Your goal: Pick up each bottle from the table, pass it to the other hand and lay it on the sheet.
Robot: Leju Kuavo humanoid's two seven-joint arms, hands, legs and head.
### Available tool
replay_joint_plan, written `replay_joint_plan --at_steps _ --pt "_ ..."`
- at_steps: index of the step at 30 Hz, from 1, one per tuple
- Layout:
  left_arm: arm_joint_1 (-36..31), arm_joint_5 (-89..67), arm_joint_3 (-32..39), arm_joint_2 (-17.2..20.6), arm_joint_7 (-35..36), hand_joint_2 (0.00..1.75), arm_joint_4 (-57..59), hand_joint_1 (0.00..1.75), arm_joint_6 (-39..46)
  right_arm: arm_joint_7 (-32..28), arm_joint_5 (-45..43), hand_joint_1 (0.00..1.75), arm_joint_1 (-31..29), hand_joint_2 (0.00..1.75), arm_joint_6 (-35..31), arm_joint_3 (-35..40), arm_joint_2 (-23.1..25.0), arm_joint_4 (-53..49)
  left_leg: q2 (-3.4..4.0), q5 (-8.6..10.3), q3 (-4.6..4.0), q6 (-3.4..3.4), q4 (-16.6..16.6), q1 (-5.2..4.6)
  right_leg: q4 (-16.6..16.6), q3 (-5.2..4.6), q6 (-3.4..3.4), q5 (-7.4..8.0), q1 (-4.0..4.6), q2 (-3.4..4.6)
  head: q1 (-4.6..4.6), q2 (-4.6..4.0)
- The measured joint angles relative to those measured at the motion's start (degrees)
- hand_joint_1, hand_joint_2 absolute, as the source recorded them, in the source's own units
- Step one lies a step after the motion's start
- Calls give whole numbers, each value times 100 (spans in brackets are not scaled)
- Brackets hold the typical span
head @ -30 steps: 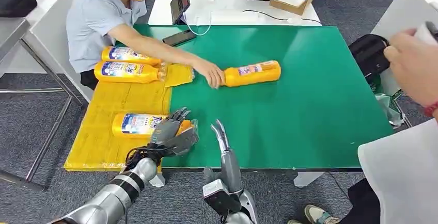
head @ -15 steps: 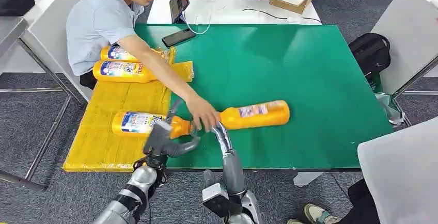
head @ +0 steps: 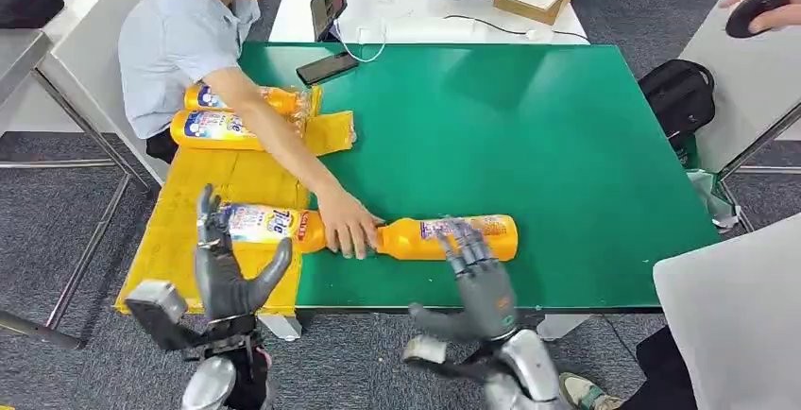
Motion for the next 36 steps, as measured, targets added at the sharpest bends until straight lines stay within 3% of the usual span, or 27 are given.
replay_joint_plan --at_steps 13,17,29,36 --pt "181 -145 -15 96 -4 175 -471 0 121 246 223 0 -535 175 0 -613 -361 941 1 1 -1 0 1 5 2 -3 0 0 7 0 -2 0" --pt "181 -252 -50 114 28 175 -471 0 254 631 328 0 -681 175 0 -606 -396 1241 1 1 -3 0 0 4 2 -3 0 0 6 0 -2 0" --pt "-20 -322 -238 149 227 175 -243 0 352 832 -82 0 -1543 175 90 -377 -411 2688 2 4 -3 0 2 4 3 -5 1 2 6 0 -2 0" --pt "-355 -606 -464 153 324 175 126 0 525 1387 217 0 -2288 175 820 168 -355 3542 10 4 11 0 2 6 3 3 0 2 7 2 -2 0"
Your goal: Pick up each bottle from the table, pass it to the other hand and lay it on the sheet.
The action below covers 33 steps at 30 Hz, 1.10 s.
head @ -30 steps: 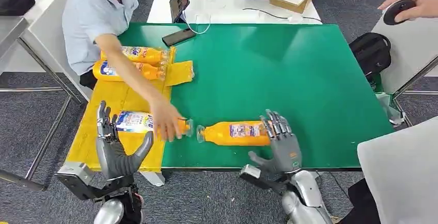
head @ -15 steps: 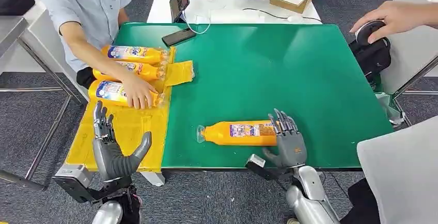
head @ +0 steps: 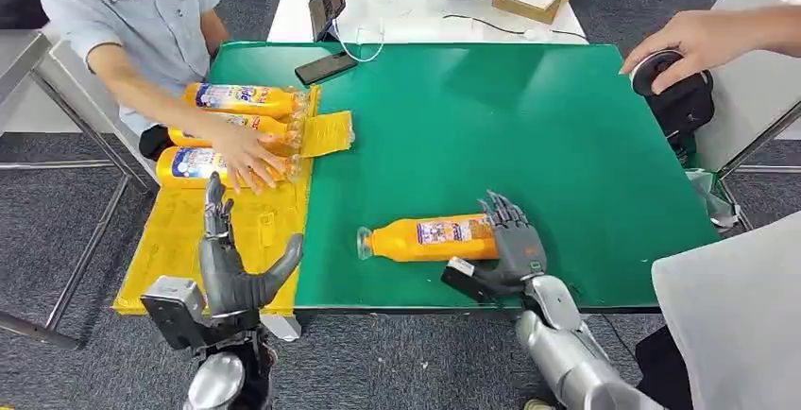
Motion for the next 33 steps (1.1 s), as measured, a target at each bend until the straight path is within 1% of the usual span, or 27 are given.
replay_joint_plan --at_steps 4,10,12,15,18,19,20,21,22,24,28,29,30,32,33 --pt "-137 -201 -98 0 33 175 175 0 64 96 39 0 -244 175 162 214 15 238 -2 0 5 0 0 -1 0 7 0 0 -1 0 0 0" --pt "-297 -352 -291 0 142 175 466 0 -4 113 30 0 -416 175 284 393 107 413 0 0 9 1 1 -1 0 10 1 1 -1 0 2 0" --pt "-336 -371 -334 0 188 175 537 0 -55 199 22 0 -475 175 437 434 140 465 0 0 9 1 1 -1 0 10 1 1 0 0 0 0" --pt "-386 -422 -389 0 236 175 623 0 -96 452 39 0 -619 175 853 516 184 544 13 -1 20 0 1 0 0 13 1 1 0 14 -2 0" --pt "-406 -426 -439 2 243 175 688 0 -101 511 39 0 -694 175 966 561 199 598 17 -1 24 0 0 0 -1 17 0 1 0 14 0 0" --pt "-413 -426 -446 4 245 175 706 0 -103 518 39 21 -709 175 972 572 201 612 17 -1 24 0 0 0 -1 18 0 1 0 14 0 0" --pt "-417 -426 -452 4 245 175 719 0 -103 528 41 101 -720 175 1009 579 205 623 17 -1 25 0 0 0 -1 19 0 1 0 14 0 0" --pt "-421 -431 -454 7 249 175 730 0 -105 568 50 140 -734 175 1091 592 208 638 18 -1 27 0 0 0 -1 20 0 2 0 14 0 0" --pt "-426 -431 -457 9 253 175 745 0 -111 661 63 166 -776 175 1281 633 205 653 18 -1 33 0 0 0 -2 24 -1 2 0 16 0 0" --pt "-437 -431 -459 15 260 175 756 0 -122 894 114 175 -873 175 1686 693 201 673 28 -3 49 0 0 0 -3 32 -1 2 0 24 0 0" --pt "-452 -431 -463 15 271 175 804 0 -155 1320 164 175 -1043 175 2330 824 177 752 30 -7 72 -3 -2 -1 -7 43 -2 2 0 33 0 0" --pt "-453 -431 -465 15 271 175 815 0 -166 1368 159 175 -1082 175 2417 846 168 774 26 -6 74 -2 -2 -1 -8 17 -1 2 0 32 2 0" --pt "-454 -431 -465 15 271 175 828 0 -175 1399 153 175 -1112 175 2485 867 162 793 21 -6 80 -2 -2 -1 -9 11 -3 0 0 31 2 0" --pt "-454 -431 -465 15 271 175 848 0 -186 1409 122 175 -1148 175 2566 902 157 800 16 -6 83 -2 -2 0 -9 17 -2 -1 0 29 2 0" --pt "-454 -431 -465 15 271 175 852 0 -190 1401 98 175 -1159 175 2574 909 157 808 18 -5 82 -1 -2 0 -8 54 -1 1 0 30 0 0"
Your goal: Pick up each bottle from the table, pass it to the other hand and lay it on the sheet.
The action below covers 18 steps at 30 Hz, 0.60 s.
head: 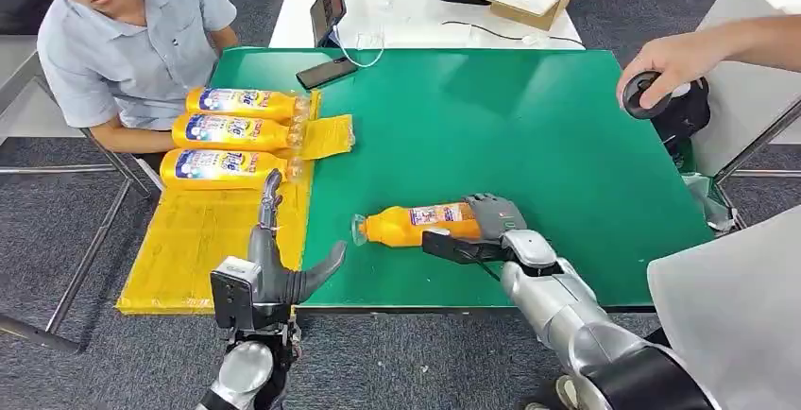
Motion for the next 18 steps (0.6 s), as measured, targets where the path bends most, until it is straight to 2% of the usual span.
replay_joint_plan --at_steps 3,8,14,18 --pt "0 0 0 0 0 175 13 0 -18 -309 -355 175 5 175 0 -15 0 0 2 3 0 1 2 0 1 16 4 3 0 1 0 0" --pt "1 6 -2 4 4 175 15 0 -46 -1370 -1449 175 175 175 -76 -391 41 -11 13 -3 -1 -1 1 0 0 15 4 3 0 12 2 0" --pt "13 28 0 4 33 175 13 0 -48 -2086 -2211 175 481 175 -621 -717 177 -127 8 -2 -9 -2 -1 4 1 9 3 3 4 10 0 0" --pt "87 107 0 -2 70 175 28 0 46 -2969 -3750 175 969 175 -1463 -1122 477 -644 5 3 -41 -2 0 5 8 -18 3 3 5 8 0 0"
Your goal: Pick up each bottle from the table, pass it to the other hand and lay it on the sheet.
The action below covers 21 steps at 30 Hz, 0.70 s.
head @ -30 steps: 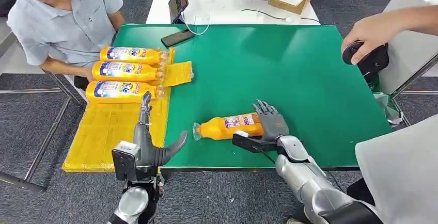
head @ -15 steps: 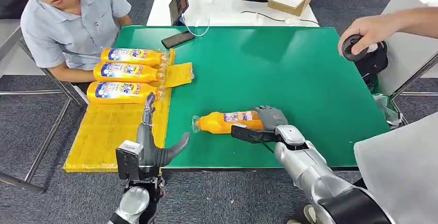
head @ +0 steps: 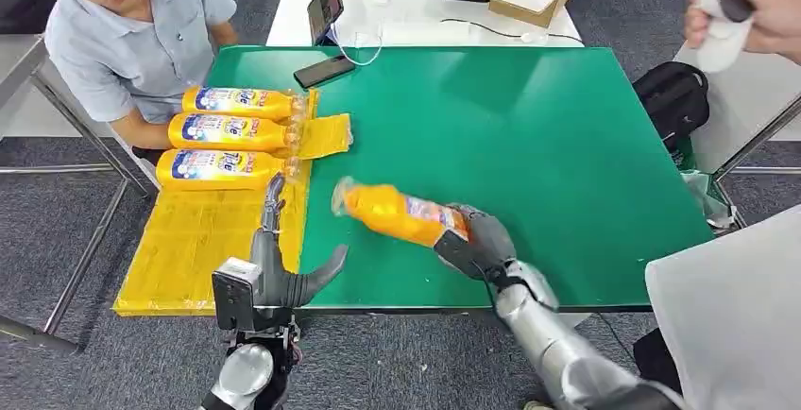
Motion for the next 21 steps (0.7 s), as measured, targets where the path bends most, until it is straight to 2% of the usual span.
replay_joint_plan --at_steps 5,10,13,15,21 --pt "-4 906 -55 0 372 175 430 0 -406 -65 -1455 175 572 175 -342 -179 360 -1311 -6 -1 -19 0 0 0 1 -17 0 -2 -1 -4 0 0" --pt "31 1292 -144 7 212 175 590 0 -630 -97 -1842 175 1049 175 -414 -122 524 -2289 -9 -2 -48 1 1 -3 -1 -43 0 -2 -4 -7 0 0" --pt "97 1261 -164 24 -125 175 562 0 -557 -244 -2491 175 1270 175 -517 -133 625 -2765 -9 -2 -51 1 1 -3 -1 -46 0 -2 -4 -8 0 0" --pt "161 1405 -170 44 -64 175 481 0 -625 -168 -2813 175 1449 175 -591 -135 699 -3111 -9 -3 -51 0 1 -2 -1 -48 -1 -3 -3 -8 0 0" --pt "281 1670 -275 107 -39 175 249 0 -997 -201 -2078 175 1753 175 -622 285 697 -3326 -7 -3 -56 -1 -1 -1 0 -55 -1 -3 -2 -7 0 0"
